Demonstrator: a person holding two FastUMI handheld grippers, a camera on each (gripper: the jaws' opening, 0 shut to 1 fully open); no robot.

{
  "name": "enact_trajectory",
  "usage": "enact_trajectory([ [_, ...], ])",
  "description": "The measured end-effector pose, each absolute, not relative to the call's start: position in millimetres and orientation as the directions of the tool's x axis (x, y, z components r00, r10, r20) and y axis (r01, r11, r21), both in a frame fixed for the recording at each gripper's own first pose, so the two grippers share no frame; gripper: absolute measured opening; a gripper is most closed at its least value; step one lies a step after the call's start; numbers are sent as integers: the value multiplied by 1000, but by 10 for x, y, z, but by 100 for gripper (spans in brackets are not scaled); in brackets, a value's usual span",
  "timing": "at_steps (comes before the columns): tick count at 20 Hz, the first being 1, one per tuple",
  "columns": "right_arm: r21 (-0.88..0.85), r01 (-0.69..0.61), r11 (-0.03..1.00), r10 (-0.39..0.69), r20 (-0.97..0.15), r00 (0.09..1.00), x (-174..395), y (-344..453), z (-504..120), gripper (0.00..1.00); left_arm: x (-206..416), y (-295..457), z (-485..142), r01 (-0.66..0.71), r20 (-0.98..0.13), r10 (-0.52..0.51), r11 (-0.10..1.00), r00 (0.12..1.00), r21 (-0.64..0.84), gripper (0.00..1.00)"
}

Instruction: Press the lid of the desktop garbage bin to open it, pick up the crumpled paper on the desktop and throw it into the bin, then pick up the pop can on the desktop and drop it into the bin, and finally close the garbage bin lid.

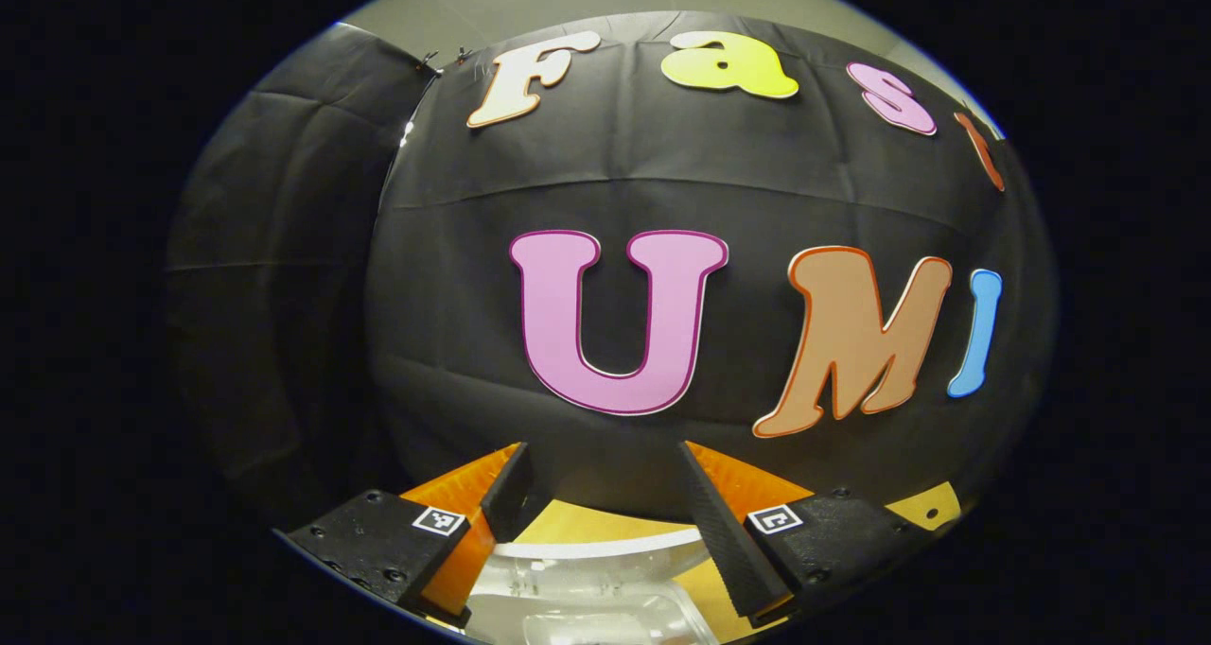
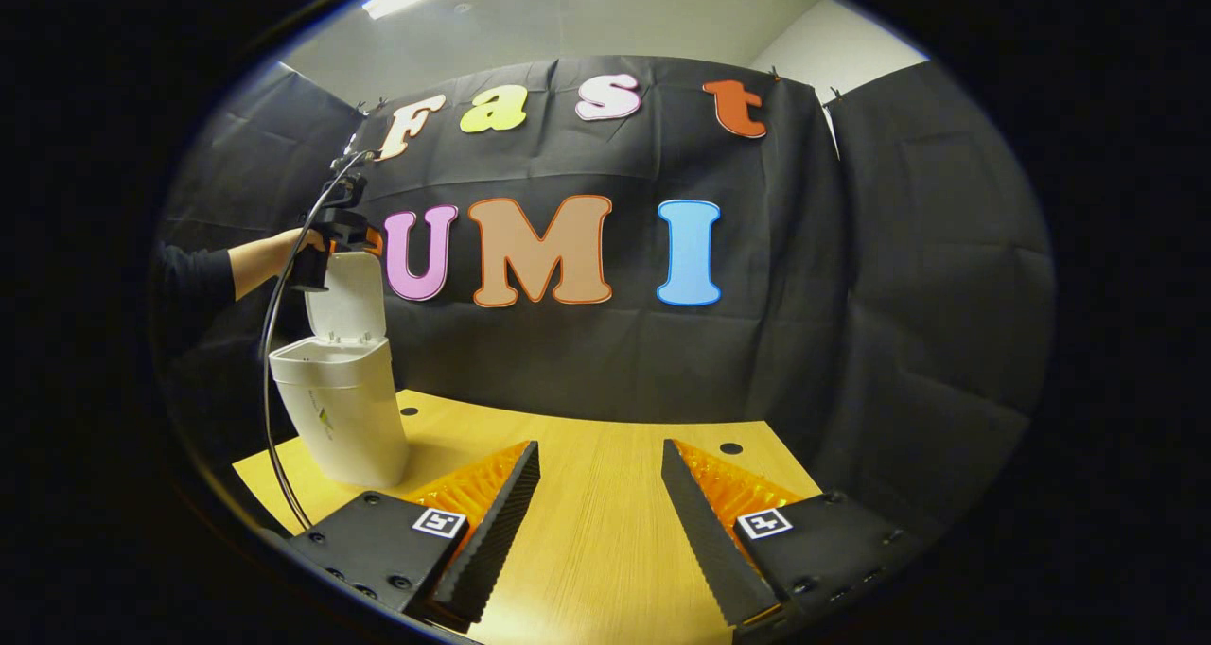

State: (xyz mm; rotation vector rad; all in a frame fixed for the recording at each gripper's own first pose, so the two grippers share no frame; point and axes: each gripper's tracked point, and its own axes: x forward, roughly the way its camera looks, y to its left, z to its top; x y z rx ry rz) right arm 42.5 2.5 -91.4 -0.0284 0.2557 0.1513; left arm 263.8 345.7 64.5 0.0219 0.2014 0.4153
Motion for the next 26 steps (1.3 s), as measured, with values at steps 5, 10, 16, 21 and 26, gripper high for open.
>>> enact_trajectory([
  [5, -1, -194, 981, 188, -240, 952, 453, 87, -875, 89, 2225, 3222, 532, -395, -171, 395, 918, 903, 36, 92],
  [10, 7, -227, 974, 221, -250, 942, 450, 133, -915, 88, 1767, 2971, 180, -395, -168, 396, 918, 903, 38, 90],
  [16, 4, -256, 967, 248, -266, 931, 386, 151, -944, 92, 1400, 2769, -339, -381, -185, 387, 922, 903, 71, 93],
  [21, -9, -287, 958, 273, -286, 919, 336, 212, -994, 92, 1234, 2682, -739, -359, -240, 369, 929, 898, 84, 94],
  [26, -12, -293, 956, 276, -296, 914, 329, 232, -1031, 89, 1187, 2667, -873, -363, -263, 385, 922, 884, 133, 95],
])
